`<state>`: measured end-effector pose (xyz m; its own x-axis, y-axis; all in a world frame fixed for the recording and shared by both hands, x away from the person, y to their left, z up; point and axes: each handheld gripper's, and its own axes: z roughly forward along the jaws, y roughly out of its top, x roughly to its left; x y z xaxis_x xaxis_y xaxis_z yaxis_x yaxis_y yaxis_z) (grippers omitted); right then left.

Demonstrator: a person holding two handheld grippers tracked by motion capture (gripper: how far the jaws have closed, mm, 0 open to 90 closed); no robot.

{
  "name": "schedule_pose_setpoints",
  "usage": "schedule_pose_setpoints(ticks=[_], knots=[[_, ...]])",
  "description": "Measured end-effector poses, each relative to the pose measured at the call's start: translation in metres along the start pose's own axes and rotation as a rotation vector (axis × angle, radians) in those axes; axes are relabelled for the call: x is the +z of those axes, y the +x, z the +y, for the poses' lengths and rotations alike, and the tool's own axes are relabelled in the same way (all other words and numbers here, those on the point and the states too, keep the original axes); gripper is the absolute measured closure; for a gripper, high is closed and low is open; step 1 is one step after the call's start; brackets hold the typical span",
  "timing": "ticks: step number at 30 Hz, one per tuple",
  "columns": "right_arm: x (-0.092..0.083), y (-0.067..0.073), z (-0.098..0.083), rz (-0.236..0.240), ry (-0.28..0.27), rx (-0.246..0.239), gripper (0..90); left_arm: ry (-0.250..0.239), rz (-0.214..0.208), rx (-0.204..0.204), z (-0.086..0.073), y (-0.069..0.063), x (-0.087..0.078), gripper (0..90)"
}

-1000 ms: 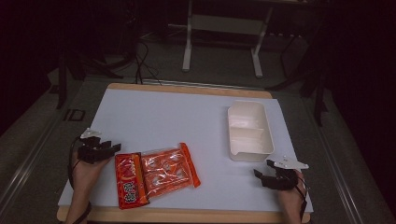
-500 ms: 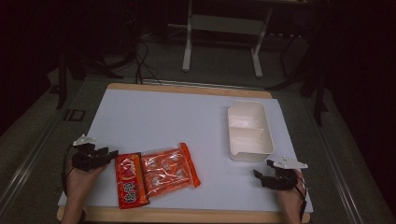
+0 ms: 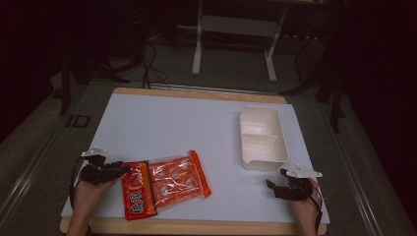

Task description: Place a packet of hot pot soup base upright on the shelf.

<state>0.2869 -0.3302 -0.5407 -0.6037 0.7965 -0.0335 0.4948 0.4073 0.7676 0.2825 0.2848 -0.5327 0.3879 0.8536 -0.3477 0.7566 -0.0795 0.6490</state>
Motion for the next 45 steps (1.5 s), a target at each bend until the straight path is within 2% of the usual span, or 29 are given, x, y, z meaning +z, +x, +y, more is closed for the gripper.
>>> schedule_pose_setpoints(ticks=[2,4,5,7,9,11,14,16,17,21,22,30,33,34,35,36,38,39,40,45], knots=[[0.0,0.0,0.0,-0.001,0.001,-0.001,24.6,0.036,-0.031,-0.001,-0.001,-0.002,0.003,66.3],[0.0,0.0,0.0,-0.002,0.003,-0.002,24.5,0.053,-0.032,0.005,-0.001,-0.004,0.005,72.5],[0.0,0.0,0.0,-0.001,0.003,-0.004,24.5,0.053,-0.027,0.001,0.0,-0.004,0.004,76.0],[0.001,0.001,0.0,-0.001,0.005,-0.006,24.6,0.029,-0.051,-0.002,0.003,-0.004,0.0,87.1],[0.001,0.001,0.0,0.001,0.01,-0.009,24.6,0.014,-0.058,0.014,0.007,-0.006,-0.002,90.0],[0.001,0.001,0.0,0.001,0.013,-0.013,24.6,0.022,-0.028,0.04,0.012,-0.009,0.001,90.0],[0.002,0.002,0.0,-0.002,0.017,-0.021,24.6,0.021,-0.006,0.059,0.022,-0.012,0.007,90.0],[0.002,0.002,0.001,-0.003,0.018,-0.023,24.6,0.021,-0.006,0.059,0.022,-0.012,0.007,90.0],[0.002,0.003,0.001,-0.006,0.021,-0.027,24.6,0.02,-0.001,0.071,0.033,-0.012,0.014,90.0],[0.002,0.003,0.001,-0.008,0.027,-0.03,24.6,0.023,0.008,0.079,0.045,-0.011,0.023,90.0],[0.003,0.004,0.001,-0.008,0.026,-0.032,24.6,0.03,0.013,0.093,0.054,-0.011,0.03,90.0],[0.003,0.004,0.001,-0.006,0.028,-0.038,24.6,0.07,0.029,0.146,0.095,-0.019,0.063,90.0],[0.003,0.004,0.001,-0.006,0.028,-0.038,24.6,0.077,0.027,0.146,0.101,-0.021,0.068,90.0],[0.003,0.004,0.001,-0.007,0.026,-0.039,24.6,0.089,0.002,0.141,0.105,-0.021,0.07,90.0],[0.003,0.004,0.001,-0.007,0.026,-0.039,24.6,0.089,0.002,0.141,0.105,-0.021,0.07,89.3],[0.003,0.004,0.001,-0.005,0.027,-0.038,24.6,0.09,-0.059,0.107,0.106,-0.015,0.067,86.7],[0.003,0.004,0.001,-0.004,0.03,-0.041,24.6,0.113,-0.097,0.105,0.104,-0.012,0.065,81.6],[0.003,0.004,0.001,-0.004,0.03,-0.041,24.6,0.113,-0.097,0.105,0.104,-0.012,0.065,80.3],[0.003,0.004,0.001,-0.004,0.031,-0.043,24.6,0.136,-0.119,0.105,0.1,-0.01,0.066,77.3],[0.003,0.004,0.001,-0.004,0.031,-0.043,24.6,0.125,-0.146,0.09,0.09,-0.003,0.066,74.0]])
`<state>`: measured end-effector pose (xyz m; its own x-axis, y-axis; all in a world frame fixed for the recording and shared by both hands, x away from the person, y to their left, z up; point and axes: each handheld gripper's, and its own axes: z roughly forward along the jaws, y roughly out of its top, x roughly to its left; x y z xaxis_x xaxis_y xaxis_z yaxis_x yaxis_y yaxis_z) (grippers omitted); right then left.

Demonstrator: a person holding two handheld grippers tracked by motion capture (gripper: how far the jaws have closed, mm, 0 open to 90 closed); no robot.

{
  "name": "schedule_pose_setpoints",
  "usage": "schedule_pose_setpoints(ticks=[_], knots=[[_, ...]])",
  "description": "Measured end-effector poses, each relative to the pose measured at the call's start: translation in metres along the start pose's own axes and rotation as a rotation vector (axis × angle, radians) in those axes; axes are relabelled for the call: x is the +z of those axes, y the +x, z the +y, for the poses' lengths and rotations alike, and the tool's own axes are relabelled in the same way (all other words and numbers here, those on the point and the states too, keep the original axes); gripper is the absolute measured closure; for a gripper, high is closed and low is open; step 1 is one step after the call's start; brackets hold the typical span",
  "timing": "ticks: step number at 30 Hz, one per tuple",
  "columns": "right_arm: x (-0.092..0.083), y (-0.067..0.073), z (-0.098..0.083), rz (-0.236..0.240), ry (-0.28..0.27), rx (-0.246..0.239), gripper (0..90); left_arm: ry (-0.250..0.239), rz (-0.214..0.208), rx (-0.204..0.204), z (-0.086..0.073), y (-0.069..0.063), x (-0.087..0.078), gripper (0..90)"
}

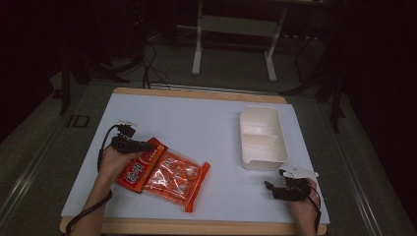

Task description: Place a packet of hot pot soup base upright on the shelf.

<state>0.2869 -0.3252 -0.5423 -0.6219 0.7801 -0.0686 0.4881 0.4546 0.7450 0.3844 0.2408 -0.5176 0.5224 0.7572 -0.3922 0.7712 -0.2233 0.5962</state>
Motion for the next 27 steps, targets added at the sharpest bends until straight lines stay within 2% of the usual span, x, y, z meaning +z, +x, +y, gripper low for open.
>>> schedule_pose_setpoints(ticks=[4,5,6,7,10,11,12,15,16,19,23,25,27], knots=[[0.0,0.0,0.0,0.0,0.0,0.0,24.6,-0.009,-0.003,-0.004,-0.002,0.002,-0.001,71.1],[0.0,0.0,0.0,0.001,0.0,0.0,24.6,-0.005,0.022,-0.003,-0.003,0.003,0.0,67.3],[0.0,0.0,0.0,0.001,0.0,0.0,24.6,-0.005,0.022,-0.003,-0.003,0.003,0.0,63.9],[0.0,0.0,0.0,0.002,0.0,0.0,24.6,0.008,0.04,-0.009,-0.005,0.004,0.002,63.9],[0.0,0.0,0.0,0.003,0.0,-0.002,24.6,0.021,0.046,-0.023,-0.01,0.008,0.004,58.8],[0.0,0.0,0.0,0.003,0.0,-0.001,24.6,0.017,0.044,-0.034,-0.012,0.01,0.004,57.8],[0.0,0.0,0.0,0.003,0.001,-0.001,24.6,0.004,0.017,-0.051,-0.015,0.012,0.003,57.8],[0.0,0.0,0.0,0.004,0.003,-0.001,24.6,0.001,-0.014,-0.062,-0.017,0.013,0.002,58.5],[0.0,0.0,0.0,0.004,0.003,-0.001,24.6,0.014,-0.037,-0.058,-0.017,0.013,0.002,58.6],[0.0,0.0,0.0,0.004,0.003,-0.002,24.6,0.043,-0.067,-0.024,-0.016,0.008,0.003,59.3],[0.0,0.0,0.0,0.007,0.003,0.0,24.6,0.055,-0.084,-0.004,-0.014,0.005,0.001,64.2],[0.0,0.0,0.0,0.006,0.003,-0.001,24.6,0.06,-0.079,0.007,-0.012,0.005,0.0,65.8],[0.0,-0.001,0.0,0.009,0.003,0.0,24.6,0.071,-0.054,0.023,-0.012,0.004,0.001,65.7]])
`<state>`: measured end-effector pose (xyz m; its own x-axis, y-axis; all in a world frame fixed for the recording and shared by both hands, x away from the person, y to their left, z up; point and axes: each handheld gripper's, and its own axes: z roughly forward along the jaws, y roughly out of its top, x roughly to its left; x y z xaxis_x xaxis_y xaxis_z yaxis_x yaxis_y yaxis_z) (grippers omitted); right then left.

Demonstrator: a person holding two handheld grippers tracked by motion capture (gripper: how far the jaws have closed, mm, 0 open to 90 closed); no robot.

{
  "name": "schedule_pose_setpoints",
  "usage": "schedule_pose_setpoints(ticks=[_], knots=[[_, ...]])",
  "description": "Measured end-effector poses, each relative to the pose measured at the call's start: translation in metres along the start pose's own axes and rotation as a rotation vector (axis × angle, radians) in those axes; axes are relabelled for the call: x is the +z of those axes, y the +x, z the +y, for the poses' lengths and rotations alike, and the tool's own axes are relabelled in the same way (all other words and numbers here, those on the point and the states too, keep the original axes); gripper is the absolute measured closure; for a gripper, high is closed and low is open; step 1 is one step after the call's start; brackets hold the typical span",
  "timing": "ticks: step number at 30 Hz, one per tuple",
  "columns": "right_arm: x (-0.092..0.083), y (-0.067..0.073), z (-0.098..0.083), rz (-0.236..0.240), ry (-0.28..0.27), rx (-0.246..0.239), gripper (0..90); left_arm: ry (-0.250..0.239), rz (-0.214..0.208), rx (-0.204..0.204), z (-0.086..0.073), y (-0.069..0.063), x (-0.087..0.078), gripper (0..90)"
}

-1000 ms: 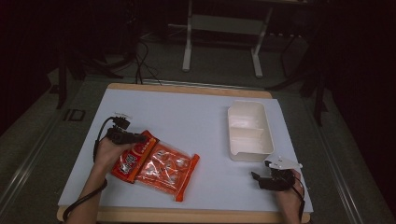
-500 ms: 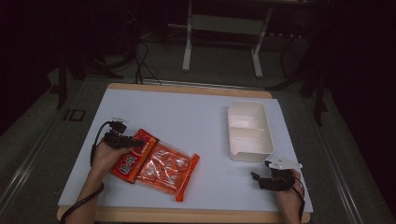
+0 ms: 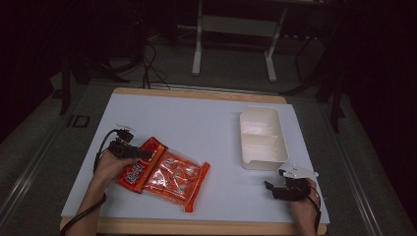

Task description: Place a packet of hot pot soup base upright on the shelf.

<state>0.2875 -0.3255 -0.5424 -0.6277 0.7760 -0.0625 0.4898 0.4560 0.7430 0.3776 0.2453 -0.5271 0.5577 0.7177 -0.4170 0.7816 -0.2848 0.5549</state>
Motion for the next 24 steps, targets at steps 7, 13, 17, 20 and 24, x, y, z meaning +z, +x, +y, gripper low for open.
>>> schedule_pose_setpoints(ticks=[7,13,17,20,24], knots=[[0.0,0.0,0.0,0.001,0.0,-0.001,24.6,0.025,-0.013,0.034,0.005,-0.004,0.009,69.5],[0.0,0.0,0.0,0.004,0.001,0.001,24.6,0.095,-0.004,0.072,0.011,-0.011,0.013,83.3],[0.0,0.0,0.0,0.005,0.001,0.0,24.6,0.094,-0.009,0.066,0.014,-0.013,0.012,88.5],[0.0,0.0,0.0,0.007,0.001,0.001,24.6,0.066,-0.035,0.054,0.015,-0.013,0.008,90.0],[0.0,0.0,0.0,0.007,0.001,0.0,24.6,0.052,-0.052,0.058,0.02,-0.016,0.006,90.0]])
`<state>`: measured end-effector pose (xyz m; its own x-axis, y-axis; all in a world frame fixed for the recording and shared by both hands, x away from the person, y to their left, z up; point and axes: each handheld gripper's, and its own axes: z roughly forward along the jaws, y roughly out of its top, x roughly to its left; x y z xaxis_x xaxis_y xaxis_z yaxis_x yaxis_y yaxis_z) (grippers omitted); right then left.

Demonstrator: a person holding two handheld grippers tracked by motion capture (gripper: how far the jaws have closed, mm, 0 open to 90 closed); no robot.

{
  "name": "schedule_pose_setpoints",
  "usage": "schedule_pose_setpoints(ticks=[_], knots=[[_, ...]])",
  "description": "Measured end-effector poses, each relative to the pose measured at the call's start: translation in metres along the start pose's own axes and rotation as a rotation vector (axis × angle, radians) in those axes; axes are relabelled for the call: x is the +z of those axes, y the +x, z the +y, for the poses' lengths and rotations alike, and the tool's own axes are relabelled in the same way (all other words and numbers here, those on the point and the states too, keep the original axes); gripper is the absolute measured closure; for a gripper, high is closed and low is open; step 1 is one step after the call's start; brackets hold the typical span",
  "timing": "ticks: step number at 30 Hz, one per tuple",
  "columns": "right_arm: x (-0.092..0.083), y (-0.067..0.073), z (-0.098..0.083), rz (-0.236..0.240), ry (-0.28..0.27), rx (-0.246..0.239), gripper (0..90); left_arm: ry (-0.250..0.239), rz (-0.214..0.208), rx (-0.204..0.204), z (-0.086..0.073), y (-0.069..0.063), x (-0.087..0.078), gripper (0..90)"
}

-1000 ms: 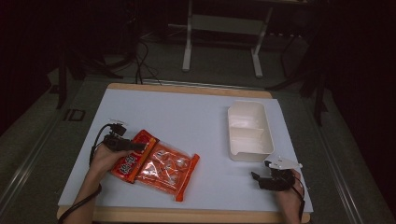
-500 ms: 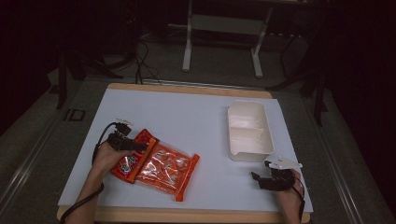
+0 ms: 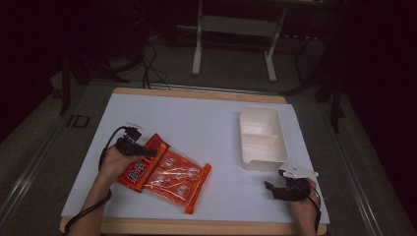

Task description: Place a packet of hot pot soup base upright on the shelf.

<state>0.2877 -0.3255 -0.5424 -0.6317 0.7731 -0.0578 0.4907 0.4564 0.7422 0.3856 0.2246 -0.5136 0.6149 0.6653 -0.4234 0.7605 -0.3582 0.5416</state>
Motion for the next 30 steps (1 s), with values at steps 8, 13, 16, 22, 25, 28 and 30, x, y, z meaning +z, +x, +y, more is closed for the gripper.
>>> schedule_pose_setpoints(ticks=[8,13,16,22,25,28,30], knots=[[0.0,0.0,0.0,0.001,0.0,-0.001,24.6,-0.023,-0.049,0.033,0.018,-0.014,-0.009,90.0],[0.0,0.0,0.0,0.002,0.0,-0.001,24.6,-0.043,-0.078,0.092,0.036,-0.033,-0.023,90.0],[0.0,0.0,0.0,0.002,0.0,-0.001,24.6,-0.053,-0.087,0.129,0.048,-0.048,-0.031,90.0],[0.0,0.0,0.0,0.002,-0.001,-0.002,24.6,-0.072,-0.107,0.196,0.069,-0.07,-0.039,90.0],[0.0,0.0,0.0,0.003,-0.001,-0.002,24.6,-0.081,-0.102,0.22,0.078,-0.078,-0.042,90.0],[0.0,0.0,0.0,0.004,-0.001,-0.002,24.6,-0.084,-0.09,0.245,0.085,-0.086,-0.046,90.0],[0.0,0.0,0.0,0.004,0.0,-0.002,24.6,-0.092,-0.081,0.258,0.089,-0.091,-0.048,90.0]])
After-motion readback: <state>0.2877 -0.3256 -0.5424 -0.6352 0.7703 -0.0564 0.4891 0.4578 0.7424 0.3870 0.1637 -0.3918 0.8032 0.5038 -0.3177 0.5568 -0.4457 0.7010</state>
